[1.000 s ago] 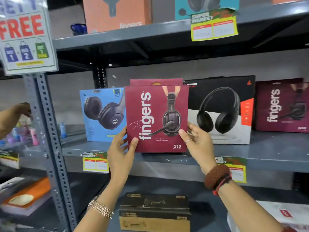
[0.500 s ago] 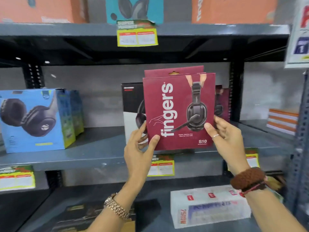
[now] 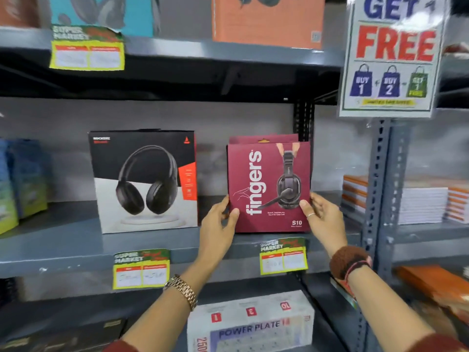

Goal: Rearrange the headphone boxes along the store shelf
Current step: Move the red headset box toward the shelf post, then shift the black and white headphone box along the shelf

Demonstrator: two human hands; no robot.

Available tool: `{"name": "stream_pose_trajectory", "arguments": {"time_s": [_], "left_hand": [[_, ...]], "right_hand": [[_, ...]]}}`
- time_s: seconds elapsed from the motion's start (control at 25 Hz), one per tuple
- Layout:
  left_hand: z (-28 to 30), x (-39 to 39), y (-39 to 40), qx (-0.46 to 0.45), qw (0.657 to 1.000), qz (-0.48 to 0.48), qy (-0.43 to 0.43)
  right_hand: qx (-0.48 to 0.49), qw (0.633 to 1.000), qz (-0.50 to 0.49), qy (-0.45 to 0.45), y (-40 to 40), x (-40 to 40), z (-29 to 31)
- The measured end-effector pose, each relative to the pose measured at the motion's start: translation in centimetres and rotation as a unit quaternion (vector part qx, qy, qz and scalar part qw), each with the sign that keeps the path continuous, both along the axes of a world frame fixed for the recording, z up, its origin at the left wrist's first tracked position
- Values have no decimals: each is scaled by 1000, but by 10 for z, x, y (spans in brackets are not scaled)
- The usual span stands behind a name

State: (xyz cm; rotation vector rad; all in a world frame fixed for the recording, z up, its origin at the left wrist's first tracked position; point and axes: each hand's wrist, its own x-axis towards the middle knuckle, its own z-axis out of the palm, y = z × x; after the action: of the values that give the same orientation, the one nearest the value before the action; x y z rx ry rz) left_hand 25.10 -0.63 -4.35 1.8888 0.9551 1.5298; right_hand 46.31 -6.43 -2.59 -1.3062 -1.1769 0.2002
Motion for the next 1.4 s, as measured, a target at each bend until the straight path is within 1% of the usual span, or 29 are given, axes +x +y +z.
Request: {"name": "stream_pose_trajectory", "arguments": {"time_s": [0.12,0.24,0.32,0.4,0.48,0.6,0.76,1.0,1.08,1.16,1.2,1.28,1.36,1.4], "left_hand": [[-1,15,11,-16,999,20,21],[-1,22,24,-54,998,-2,9],[6,25,25,-106,994,-26,-18],[16,27,23,-171,982,-63,-43],[22,26,24,-221,969,-96,-61],[23,22,25,-234,964,-118,-51],[22,23,24,-234,964,-111,-55],[23,25,19,-218,970,-106,-33],[20,25,21,-216,972,-87,-33],[11,21,22,-187,979,-51,-58],[7,15,18,-155,984,-34,-80],[2,-7,10,-57,991,1,-124],[6,-41,4,34,984,56,-165],[9,-61,1,69,976,87,-188]], "right_hand": [[-24,1000,12,3,23,16,-5],[-37,999,21,29,40,24,-4],[-40,997,34,57,45,27,-4],[-51,991,61,112,45,27,-4],[-72,982,91,149,45,29,-6],[-91,981,111,131,46,32,-10],[-121,983,117,71,49,29,-10],[-145,984,102,34,45,25,-7],[-146,984,100,26,44,25,-10],[-114,988,90,44,43,26,-13],[-81,991,81,66,42,25,-13],[22,992,33,123,37,21,-13],[144,975,-32,163,31,9,-12],[197,965,-52,167,29,-3,-10]]}}
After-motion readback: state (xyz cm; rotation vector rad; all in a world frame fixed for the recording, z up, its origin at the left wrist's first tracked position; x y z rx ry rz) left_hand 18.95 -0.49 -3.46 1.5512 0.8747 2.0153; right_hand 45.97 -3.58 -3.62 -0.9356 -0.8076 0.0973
